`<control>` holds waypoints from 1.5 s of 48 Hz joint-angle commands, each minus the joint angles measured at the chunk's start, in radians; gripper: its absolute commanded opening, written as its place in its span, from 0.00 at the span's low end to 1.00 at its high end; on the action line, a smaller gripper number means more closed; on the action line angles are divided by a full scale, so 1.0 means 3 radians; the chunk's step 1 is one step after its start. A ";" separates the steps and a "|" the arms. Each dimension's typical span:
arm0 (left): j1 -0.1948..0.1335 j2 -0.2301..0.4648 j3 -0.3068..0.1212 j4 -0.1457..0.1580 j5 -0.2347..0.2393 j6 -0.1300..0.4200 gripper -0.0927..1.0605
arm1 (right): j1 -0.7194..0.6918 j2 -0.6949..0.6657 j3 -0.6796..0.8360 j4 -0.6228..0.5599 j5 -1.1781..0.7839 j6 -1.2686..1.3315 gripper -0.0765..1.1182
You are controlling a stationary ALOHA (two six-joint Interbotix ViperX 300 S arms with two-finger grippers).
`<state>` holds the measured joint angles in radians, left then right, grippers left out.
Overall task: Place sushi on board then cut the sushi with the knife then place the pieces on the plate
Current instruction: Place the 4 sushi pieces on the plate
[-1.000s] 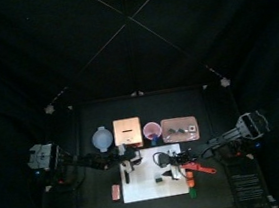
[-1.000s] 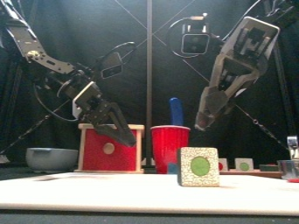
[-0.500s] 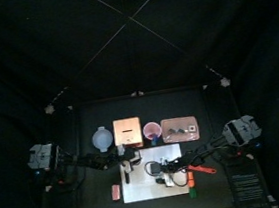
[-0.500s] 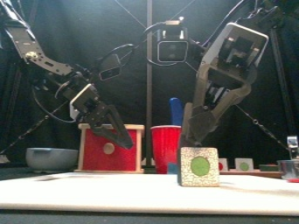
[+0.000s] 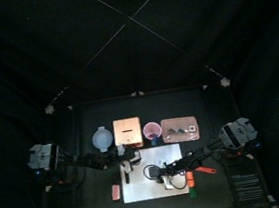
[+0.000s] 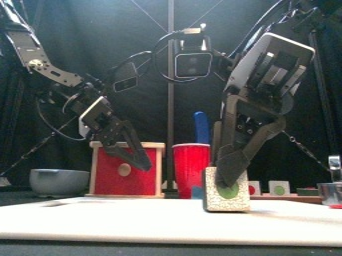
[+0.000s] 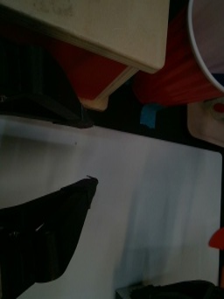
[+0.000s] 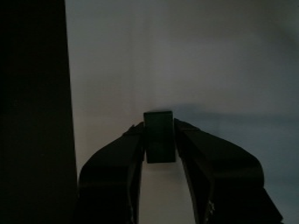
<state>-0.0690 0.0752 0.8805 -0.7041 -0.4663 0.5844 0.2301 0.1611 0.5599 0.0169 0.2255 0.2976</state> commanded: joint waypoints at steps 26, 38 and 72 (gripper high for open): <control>0.0010 -0.0020 -0.0041 0.0000 -0.0010 0.0005 0.82 | -0.1161 -0.1554 0.0885 -0.0266 0.0920 0.0005 0.64; 0.0026 -0.0020 -0.0046 0.0005 -0.0015 0.0005 0.82 | -0.1907 -0.1820 0.1007 -0.0624 0.1186 0.0000 0.64; 0.0072 -0.0020 -0.0031 0.0015 -0.0010 0.0010 0.82 | -0.2823 -0.1186 0.1074 -0.0793 0.0803 0.0005 0.71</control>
<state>-0.0568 0.0752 0.8805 -0.7026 -0.4663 0.5860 -0.5998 -0.1979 0.9050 -0.2178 0.4878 0.2976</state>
